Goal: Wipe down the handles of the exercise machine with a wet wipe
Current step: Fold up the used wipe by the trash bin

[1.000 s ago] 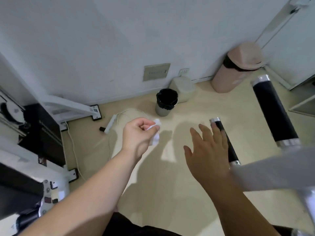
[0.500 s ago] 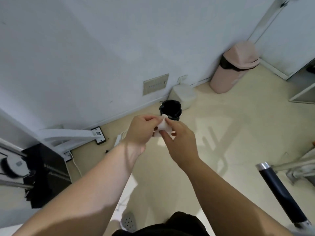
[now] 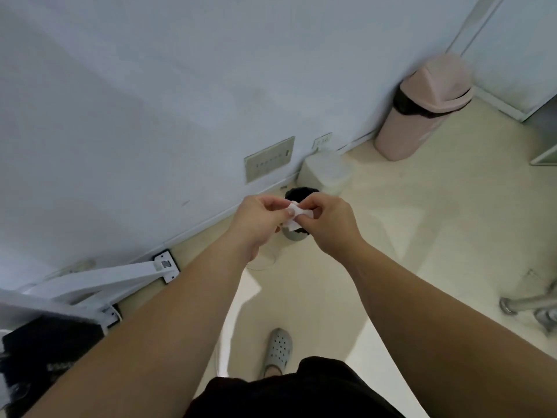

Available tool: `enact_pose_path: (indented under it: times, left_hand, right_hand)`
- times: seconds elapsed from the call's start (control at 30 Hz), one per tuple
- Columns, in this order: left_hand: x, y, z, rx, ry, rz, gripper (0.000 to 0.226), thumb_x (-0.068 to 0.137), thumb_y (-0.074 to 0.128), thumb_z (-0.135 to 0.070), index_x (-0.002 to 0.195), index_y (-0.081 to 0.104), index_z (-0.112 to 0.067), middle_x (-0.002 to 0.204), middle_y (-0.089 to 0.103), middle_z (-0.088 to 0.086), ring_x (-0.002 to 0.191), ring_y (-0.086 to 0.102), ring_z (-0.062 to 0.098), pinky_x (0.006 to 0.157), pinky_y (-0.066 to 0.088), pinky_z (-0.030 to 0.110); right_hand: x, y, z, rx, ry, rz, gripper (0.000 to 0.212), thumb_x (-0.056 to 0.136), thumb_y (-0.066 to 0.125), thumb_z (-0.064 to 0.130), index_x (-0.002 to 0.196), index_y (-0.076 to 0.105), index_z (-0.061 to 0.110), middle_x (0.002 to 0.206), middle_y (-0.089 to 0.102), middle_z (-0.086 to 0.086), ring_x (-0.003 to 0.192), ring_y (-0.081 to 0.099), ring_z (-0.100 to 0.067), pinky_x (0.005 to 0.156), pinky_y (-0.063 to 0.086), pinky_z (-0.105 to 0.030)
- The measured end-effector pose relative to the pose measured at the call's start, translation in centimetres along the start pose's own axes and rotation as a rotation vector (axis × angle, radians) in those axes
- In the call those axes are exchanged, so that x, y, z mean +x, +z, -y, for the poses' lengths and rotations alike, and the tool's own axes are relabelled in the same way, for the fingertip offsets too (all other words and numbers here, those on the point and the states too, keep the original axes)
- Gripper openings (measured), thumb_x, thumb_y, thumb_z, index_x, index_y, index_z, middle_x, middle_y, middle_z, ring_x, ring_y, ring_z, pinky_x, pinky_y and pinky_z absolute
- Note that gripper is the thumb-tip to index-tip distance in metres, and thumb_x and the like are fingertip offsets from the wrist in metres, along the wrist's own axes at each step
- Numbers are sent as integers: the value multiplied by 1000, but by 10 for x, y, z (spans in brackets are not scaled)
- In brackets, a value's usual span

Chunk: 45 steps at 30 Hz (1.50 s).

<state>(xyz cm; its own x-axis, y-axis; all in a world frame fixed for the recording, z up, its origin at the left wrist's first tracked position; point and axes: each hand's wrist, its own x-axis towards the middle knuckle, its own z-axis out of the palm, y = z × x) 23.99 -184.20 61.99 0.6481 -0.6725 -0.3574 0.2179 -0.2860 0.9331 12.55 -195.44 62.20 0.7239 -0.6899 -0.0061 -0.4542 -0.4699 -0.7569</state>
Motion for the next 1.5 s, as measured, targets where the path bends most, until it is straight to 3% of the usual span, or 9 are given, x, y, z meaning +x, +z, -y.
enact_pose_path:
  times: [0.1, 0.27, 0.4, 0.53, 0.7, 1.17, 1.23, 1.37, 1.5]
  left_hand:
    - [42, 15, -10, -48, 7, -42, 8, 87, 76, -6, 88, 74, -13, 85, 75, 3, 77, 70, 15, 64, 54, 24]
    - [103, 35, -22, -79, -33, -40, 14, 85, 74, 3, 80, 73, -10, 79, 74, 6, 76, 72, 20, 74, 61, 33]
    - [160, 48, -45, -48, -46, 40, 12, 85, 74, 3, 82, 73, -8, 83, 76, 12, 83, 73, 25, 81, 62, 40]
    - [223, 55, -76, 9, -46, 170, 11, 87, 73, 1, 85, 71, -9, 85, 74, 8, 81, 71, 19, 73, 61, 30]
    - [299, 54, -89, 146, -107, 285, 15, 91, 70, -3, 91, 72, -18, 91, 76, 3, 80, 72, 16, 70, 54, 27]
    - [431, 63, -53, 242, -329, -199, 6, 94, 67, -18, 97, 70, -14, 102, 72, 12, 79, 68, 20, 67, 50, 31]
    - [448, 72, -48, 213, -352, -284, 8, 94, 66, -20, 97, 70, -14, 101, 72, 13, 78, 67, 20, 68, 50, 32]
    - [466, 86, -39, 153, -400, -408, 5, 94, 67, -21, 95, 70, -17, 99, 72, 9, 77, 68, 20, 66, 49, 30]
    - [453, 92, -35, 99, -437, -508, 4, 93, 66, -21, 94, 70, -19, 98, 72, 6, 79, 69, 20, 65, 47, 29]
  right_hand:
    - [36, -9, -10, 73, 0, 23, 13, 86, 77, 21, 98, 76, 16, 77, 69, 12, 69, 65, -6, 65, 52, -21]
    - [84, -19, -34, 220, 55, 30, 13, 93, 70, 21, 101, 81, 22, 86, 78, 9, 84, 72, -8, 76, 55, -26]
    - [145, -28, -46, 235, 136, -32, 9, 90, 75, 18, 99, 78, 19, 89, 77, 3, 82, 74, -14, 76, 57, -31]
    - [205, -44, -53, 258, 203, -28, 17, 89, 76, 19, 105, 73, 22, 94, 76, 0, 86, 74, -20, 83, 62, -38]
    - [266, -51, -76, 244, 282, -76, 14, 87, 77, 14, 88, 76, 28, 83, 75, 4, 78, 69, -13, 80, 60, -34]
    - [421, -14, -215, -121, 393, 246, 10, 91, 67, 17, 90, 67, 27, 83, 64, 10, 82, 63, -14, 63, 39, -14]
    - [447, -8, -236, -176, 377, 350, 12, 92, 64, 19, 102, 70, 22, 92, 66, 5, 92, 66, -19, 69, 43, -19]
    - [487, -1, -262, -279, 371, 678, 49, 94, 65, 27, 140, 56, 18, 132, 63, -5, 122, 59, -26, 100, 49, -35]
    - [502, -13, -262, -227, 375, 812, 50, 97, 64, 25, 144, 52, 15, 141, 59, -9, 127, 56, -27, 108, 46, -39]
